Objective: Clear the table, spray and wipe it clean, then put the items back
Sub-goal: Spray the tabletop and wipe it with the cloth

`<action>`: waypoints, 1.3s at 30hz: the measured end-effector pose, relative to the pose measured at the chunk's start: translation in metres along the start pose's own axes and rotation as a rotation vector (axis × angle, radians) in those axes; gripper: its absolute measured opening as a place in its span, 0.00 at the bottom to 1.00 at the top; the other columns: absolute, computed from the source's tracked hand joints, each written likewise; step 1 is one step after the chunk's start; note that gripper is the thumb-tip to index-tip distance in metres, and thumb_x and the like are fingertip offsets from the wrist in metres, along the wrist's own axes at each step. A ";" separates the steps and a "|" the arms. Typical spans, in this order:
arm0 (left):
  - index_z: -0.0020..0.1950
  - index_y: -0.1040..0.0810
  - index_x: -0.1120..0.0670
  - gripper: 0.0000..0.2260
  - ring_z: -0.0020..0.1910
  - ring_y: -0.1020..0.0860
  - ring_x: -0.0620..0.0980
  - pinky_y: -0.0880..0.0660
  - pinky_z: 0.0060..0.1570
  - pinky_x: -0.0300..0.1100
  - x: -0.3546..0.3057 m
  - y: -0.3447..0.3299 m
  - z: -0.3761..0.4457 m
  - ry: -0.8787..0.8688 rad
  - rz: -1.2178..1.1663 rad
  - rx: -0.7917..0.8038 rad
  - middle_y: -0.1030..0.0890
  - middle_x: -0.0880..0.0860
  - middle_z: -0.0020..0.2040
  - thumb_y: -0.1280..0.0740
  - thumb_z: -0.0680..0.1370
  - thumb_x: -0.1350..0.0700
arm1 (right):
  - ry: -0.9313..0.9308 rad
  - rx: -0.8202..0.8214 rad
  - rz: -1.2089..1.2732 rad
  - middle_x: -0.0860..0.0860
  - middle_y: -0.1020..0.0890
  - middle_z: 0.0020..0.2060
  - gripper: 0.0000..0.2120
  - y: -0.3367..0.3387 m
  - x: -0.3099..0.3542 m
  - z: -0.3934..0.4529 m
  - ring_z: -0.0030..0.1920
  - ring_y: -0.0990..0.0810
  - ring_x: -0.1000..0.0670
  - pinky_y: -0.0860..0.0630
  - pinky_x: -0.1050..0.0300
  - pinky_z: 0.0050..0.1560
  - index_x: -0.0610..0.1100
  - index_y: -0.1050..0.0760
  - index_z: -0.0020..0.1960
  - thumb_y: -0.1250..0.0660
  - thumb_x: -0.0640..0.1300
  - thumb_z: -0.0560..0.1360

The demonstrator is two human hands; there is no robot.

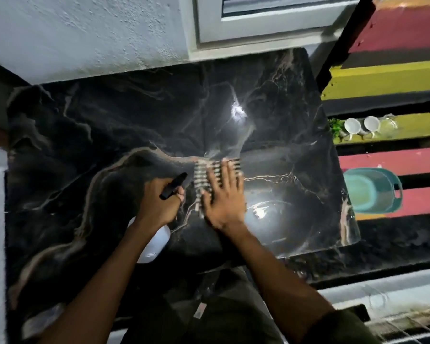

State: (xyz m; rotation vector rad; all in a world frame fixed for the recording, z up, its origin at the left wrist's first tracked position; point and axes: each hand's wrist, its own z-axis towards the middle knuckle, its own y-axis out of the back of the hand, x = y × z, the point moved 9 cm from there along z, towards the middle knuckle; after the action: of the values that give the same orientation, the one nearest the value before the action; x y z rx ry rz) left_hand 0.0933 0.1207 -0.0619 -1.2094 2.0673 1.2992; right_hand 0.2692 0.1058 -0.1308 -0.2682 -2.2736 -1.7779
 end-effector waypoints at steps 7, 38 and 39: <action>0.35 0.20 0.55 0.05 0.34 0.18 0.54 0.21 0.37 0.48 0.021 0.030 -0.028 0.067 0.007 -0.153 0.17 0.53 0.33 0.36 0.66 0.59 | 0.311 0.113 -0.028 0.47 0.55 0.84 0.31 -0.026 -0.006 -0.073 0.83 0.58 0.47 0.51 0.39 0.81 0.56 0.52 0.84 0.47 0.58 0.84; 0.36 0.17 0.55 0.06 0.35 0.18 0.59 0.17 0.39 0.56 0.114 0.066 -0.107 0.170 -0.118 -0.258 0.17 0.52 0.32 0.34 0.65 0.58 | 0.522 0.145 -0.076 0.47 0.47 0.83 0.30 -0.058 0.029 -0.169 0.83 0.47 0.46 0.51 0.45 0.81 0.56 0.45 0.83 0.42 0.54 0.82; 0.36 0.17 0.55 0.06 0.35 0.18 0.58 0.17 0.38 0.56 0.113 0.062 -0.109 0.159 -0.120 -0.252 0.17 0.52 0.32 0.34 0.65 0.58 | 0.428 0.118 -0.053 0.47 0.46 0.83 0.30 -0.048 0.004 -0.169 0.83 0.48 0.46 0.51 0.45 0.82 0.56 0.43 0.82 0.42 0.53 0.82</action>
State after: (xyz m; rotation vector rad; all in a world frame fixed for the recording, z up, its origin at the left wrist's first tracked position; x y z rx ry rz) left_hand -0.0086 -0.0136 -0.0589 -1.5676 1.9433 1.4817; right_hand 0.2641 -0.0702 -0.1356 0.1811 -2.0758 -1.5360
